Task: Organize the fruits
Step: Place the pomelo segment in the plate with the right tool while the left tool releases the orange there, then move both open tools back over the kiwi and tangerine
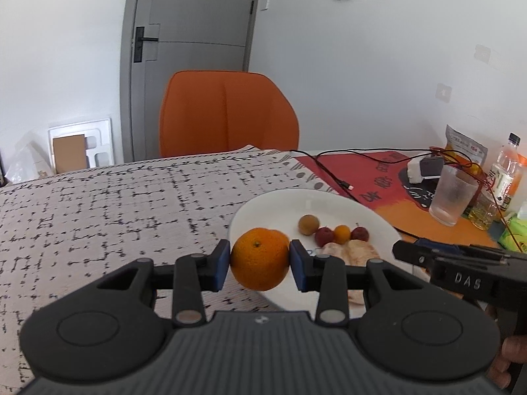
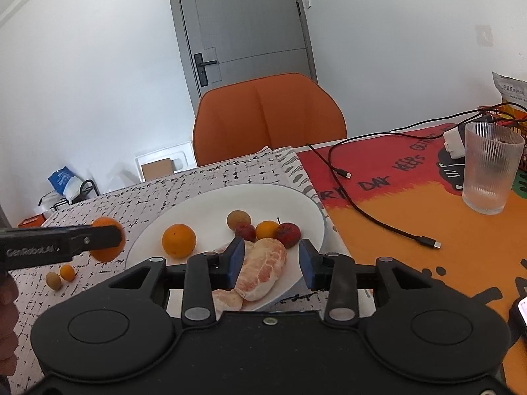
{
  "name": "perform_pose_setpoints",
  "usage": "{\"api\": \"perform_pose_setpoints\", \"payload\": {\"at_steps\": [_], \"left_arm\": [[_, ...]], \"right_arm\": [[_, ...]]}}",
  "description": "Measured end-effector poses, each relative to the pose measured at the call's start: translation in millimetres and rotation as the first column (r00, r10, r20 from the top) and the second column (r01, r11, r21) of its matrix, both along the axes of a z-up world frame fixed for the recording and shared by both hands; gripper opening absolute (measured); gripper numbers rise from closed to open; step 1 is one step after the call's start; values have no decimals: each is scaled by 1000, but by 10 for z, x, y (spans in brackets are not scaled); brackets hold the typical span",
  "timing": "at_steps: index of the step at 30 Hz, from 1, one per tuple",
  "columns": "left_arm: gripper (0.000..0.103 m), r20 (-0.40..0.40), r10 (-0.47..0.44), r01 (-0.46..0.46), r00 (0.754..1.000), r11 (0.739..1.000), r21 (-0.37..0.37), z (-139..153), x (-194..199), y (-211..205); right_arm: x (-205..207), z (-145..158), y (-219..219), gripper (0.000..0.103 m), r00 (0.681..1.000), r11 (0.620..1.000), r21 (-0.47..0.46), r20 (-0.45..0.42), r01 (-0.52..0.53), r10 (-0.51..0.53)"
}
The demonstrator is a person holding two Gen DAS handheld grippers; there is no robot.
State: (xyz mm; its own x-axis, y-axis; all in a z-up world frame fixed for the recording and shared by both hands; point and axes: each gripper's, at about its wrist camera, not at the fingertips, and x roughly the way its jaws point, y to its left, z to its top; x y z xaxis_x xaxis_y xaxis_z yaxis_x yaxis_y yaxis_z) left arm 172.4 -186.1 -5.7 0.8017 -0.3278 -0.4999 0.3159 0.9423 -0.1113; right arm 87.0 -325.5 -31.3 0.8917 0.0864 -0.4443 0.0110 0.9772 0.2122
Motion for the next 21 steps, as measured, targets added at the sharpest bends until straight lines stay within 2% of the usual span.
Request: {"api": "perform_pose_setpoints", "payload": {"at_steps": [6,8,12,16,21], "left_arm": [[47,37,-10,9,999,1000,7,71,-38,-55],[56,33,2,-2,999,1000,7,73,-45,-20],[63,23,46,-46,999,999,15,61,-63,109],[78,32,94,-95,995,995,25,79,-110,263],[83,40,140,-142,989,989,34,98,-160,436]], "right_arm": [[-26,16,13,43,1000,1000,6,5,-8,8],[-28,15,42,43,1000,1000,6,4,-19,19],[-31,12,109,48,999,999,8,7,-38,38],[-15,20,182,51,998,998,12,6,-58,58],[-15,53,299,64,996,997,7,16,-83,83]]}}
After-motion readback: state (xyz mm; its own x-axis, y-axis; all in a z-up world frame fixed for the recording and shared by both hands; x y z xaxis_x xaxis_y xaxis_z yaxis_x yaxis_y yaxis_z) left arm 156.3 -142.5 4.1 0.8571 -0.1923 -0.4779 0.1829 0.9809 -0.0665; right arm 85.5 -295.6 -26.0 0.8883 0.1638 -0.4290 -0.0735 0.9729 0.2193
